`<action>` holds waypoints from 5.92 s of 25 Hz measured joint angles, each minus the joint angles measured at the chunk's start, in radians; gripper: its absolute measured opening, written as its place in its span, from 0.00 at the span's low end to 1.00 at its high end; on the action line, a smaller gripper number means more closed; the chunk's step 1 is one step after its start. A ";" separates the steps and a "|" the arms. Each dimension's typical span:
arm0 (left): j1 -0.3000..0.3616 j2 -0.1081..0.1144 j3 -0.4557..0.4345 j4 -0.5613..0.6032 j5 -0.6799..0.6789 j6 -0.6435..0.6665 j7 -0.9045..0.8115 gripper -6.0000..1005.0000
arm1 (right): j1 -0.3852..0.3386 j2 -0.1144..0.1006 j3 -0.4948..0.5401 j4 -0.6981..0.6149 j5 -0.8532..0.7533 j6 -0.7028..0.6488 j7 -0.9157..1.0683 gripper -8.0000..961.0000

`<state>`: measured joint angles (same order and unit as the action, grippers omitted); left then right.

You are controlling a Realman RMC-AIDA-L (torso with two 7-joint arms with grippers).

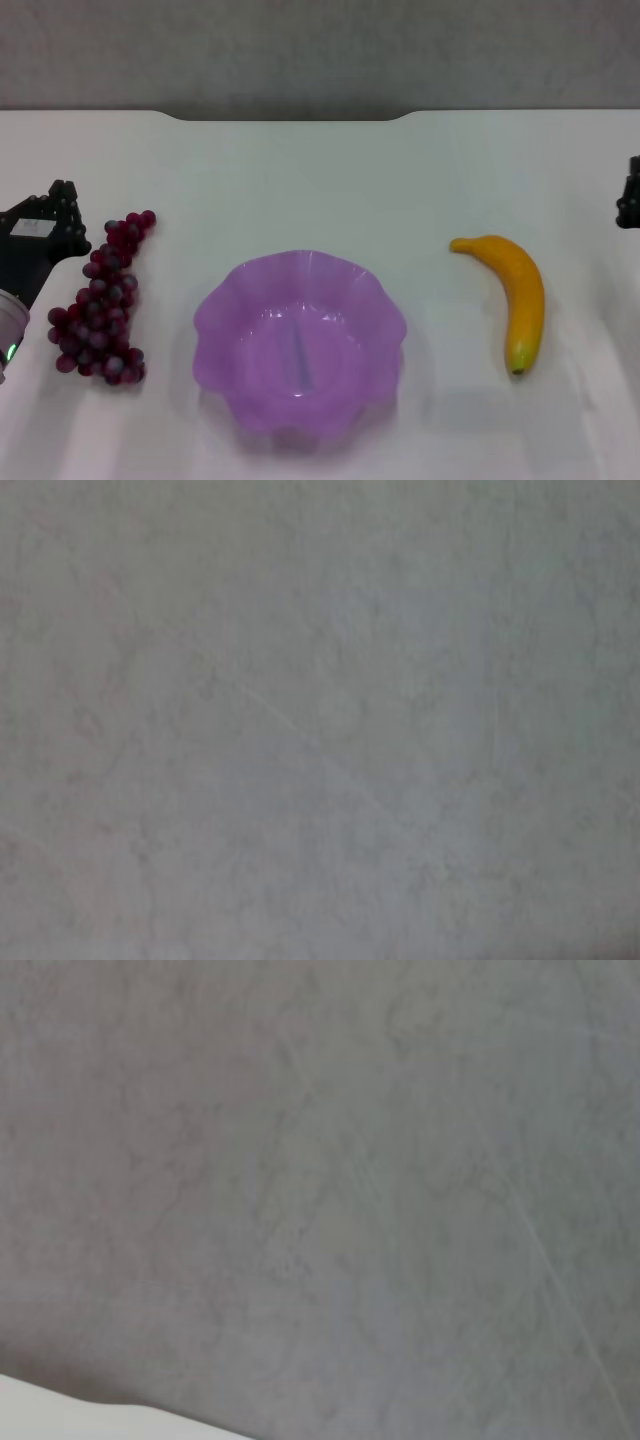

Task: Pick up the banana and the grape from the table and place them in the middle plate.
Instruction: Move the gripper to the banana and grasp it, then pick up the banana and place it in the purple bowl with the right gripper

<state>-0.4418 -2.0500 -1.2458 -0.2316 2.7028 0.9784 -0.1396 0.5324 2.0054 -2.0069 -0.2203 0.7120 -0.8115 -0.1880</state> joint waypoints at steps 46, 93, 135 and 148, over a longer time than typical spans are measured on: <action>0.004 0.009 -0.003 -0.092 0.004 -0.223 -0.075 0.73 | -0.031 0.000 0.008 -0.098 0.006 0.127 0.161 0.78; 0.021 0.007 0.023 -0.092 0.012 -0.158 -0.075 0.89 | -0.083 0.009 -0.298 -0.159 0.003 0.335 0.245 0.93; 0.020 0.007 0.023 -0.088 0.012 -0.158 -0.075 0.89 | -0.079 0.003 -0.245 -0.153 0.009 0.393 0.259 0.52; 0.022 0.007 0.023 -0.083 0.012 -0.164 -0.048 0.89 | -0.008 -0.009 -0.170 -0.160 0.001 0.312 0.249 0.54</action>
<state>-0.4203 -2.0429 -1.2225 -0.3147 2.7152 0.8144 -0.1875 0.5247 1.9960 -2.1772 -0.3805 0.7129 -0.4994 0.0607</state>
